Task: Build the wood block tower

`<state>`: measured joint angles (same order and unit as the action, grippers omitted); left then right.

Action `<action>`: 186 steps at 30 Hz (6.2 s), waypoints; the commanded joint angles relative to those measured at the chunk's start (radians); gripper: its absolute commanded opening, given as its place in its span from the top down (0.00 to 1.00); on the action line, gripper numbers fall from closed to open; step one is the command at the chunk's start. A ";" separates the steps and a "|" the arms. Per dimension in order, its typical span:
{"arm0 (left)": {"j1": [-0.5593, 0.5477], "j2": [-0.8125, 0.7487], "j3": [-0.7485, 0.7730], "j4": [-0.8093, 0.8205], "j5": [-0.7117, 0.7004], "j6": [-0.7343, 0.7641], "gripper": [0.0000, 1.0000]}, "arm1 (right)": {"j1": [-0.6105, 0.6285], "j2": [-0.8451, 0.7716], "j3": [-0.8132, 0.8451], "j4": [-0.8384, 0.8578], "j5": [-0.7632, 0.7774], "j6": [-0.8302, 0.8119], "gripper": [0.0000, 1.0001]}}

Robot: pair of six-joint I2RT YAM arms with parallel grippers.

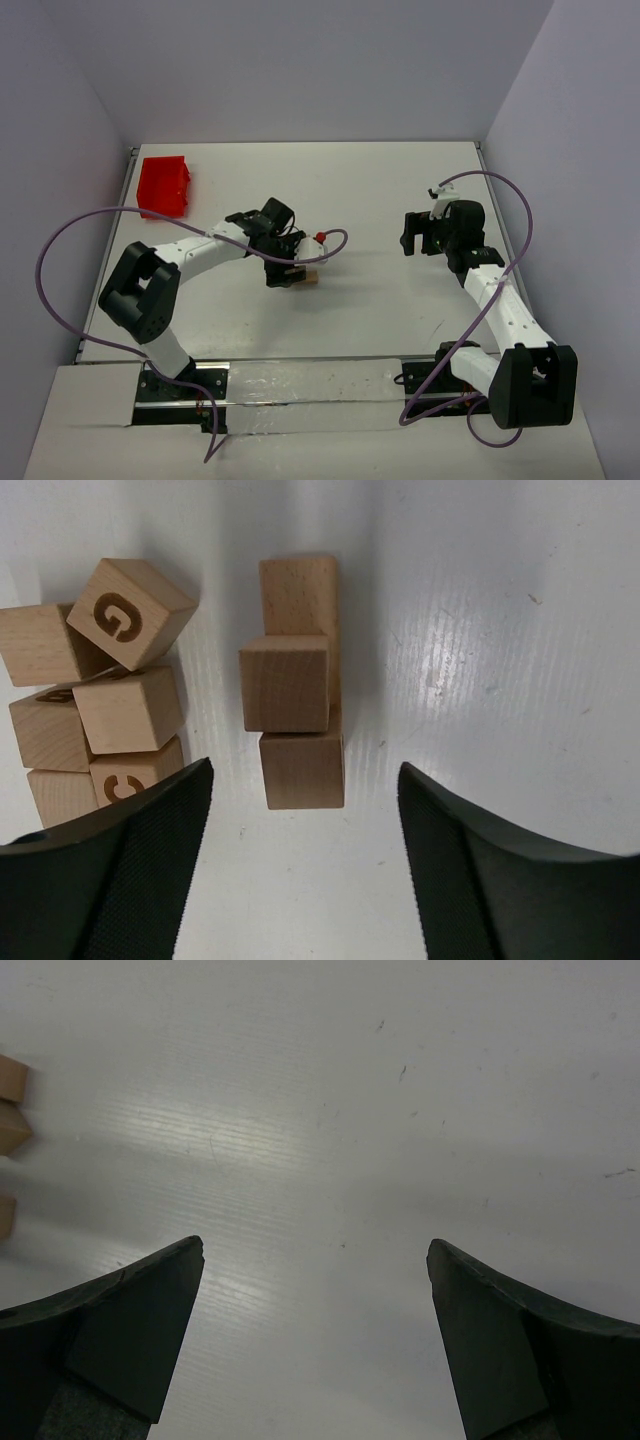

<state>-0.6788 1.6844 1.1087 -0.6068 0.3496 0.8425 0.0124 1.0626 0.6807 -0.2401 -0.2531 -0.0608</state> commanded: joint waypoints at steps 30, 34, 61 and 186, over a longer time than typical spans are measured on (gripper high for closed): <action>0.528 -0.626 -0.123 -0.044 0.258 -0.510 0.01 | 0.475 0.358 0.292 -0.054 0.030 -0.114 0.40; 0.584 -0.592 -0.101 -0.052 0.364 -0.529 0.01 | 0.523 0.479 0.366 -0.068 0.017 -0.100 0.42; 0.598 -0.591 -0.201 0.009 0.414 -0.531 0.01 | 0.659 0.838 0.629 -0.096 0.041 -0.080 0.32; 0.599 -0.446 -0.257 0.005 0.539 -0.349 0.01 | 0.704 0.836 0.682 -0.381 -0.258 -0.835 0.64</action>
<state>-0.0849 1.2495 0.8540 -0.6243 0.8532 0.4648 0.7043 1.8877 1.3178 -0.6357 -0.5125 -0.9058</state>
